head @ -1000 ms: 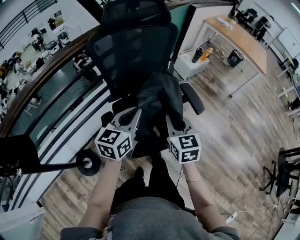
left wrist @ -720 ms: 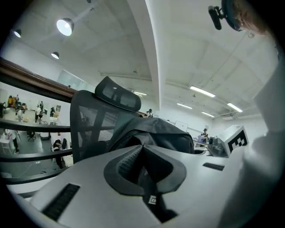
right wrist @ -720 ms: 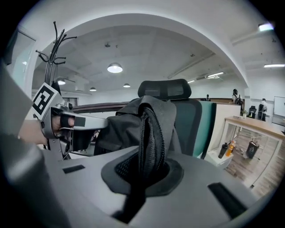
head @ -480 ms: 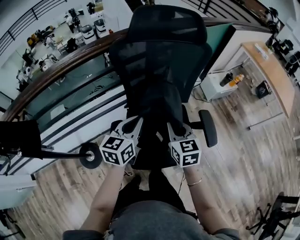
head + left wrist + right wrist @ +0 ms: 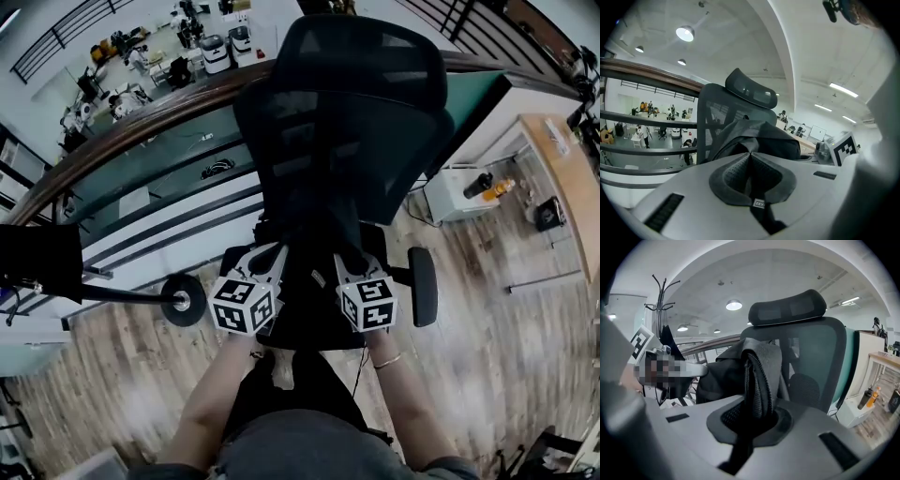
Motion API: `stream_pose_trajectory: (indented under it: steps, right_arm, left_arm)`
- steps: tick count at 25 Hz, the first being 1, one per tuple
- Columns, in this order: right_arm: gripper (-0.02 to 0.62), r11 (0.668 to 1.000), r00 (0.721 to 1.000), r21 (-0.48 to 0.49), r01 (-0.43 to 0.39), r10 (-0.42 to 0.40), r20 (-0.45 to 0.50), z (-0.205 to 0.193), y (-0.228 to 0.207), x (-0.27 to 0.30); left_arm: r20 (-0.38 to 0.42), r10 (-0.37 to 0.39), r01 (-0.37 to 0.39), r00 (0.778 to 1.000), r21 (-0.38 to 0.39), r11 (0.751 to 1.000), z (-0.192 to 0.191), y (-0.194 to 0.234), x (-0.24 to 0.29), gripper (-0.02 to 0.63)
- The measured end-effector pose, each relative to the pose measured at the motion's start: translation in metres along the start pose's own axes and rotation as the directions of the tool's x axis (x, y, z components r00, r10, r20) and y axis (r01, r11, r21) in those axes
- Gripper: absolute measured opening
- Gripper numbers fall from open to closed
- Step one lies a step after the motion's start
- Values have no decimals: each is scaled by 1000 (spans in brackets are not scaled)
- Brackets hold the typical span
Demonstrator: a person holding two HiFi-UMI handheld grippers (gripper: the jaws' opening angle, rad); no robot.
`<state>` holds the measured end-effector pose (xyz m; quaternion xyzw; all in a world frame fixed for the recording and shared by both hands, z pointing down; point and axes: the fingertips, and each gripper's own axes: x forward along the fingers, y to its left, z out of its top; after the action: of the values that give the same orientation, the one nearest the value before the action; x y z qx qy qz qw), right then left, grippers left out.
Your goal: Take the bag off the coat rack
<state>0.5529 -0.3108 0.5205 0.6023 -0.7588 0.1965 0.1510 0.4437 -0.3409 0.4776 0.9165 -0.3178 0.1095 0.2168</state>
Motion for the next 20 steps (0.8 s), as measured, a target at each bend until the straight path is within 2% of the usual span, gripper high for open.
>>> stream_pose_trajectory:
  steps: [7,15,20]
  right_arm:
    - [12,999,997,24,-37,38,-62,-26,-18,25]
    - [15,997,996,67,-21,27,-85,-35,-49,43]
    - [18,996,995,88,-10,19,-100,-41,-63,55]
  left_arm:
    - [-55,44,-46,997,-36,998,-26,11,22,25]
    - [-89,30,-33,996,-38,999,-33,9,53,26]
    - [-105,61,-63,993,-18,998,-37,18,72,26]
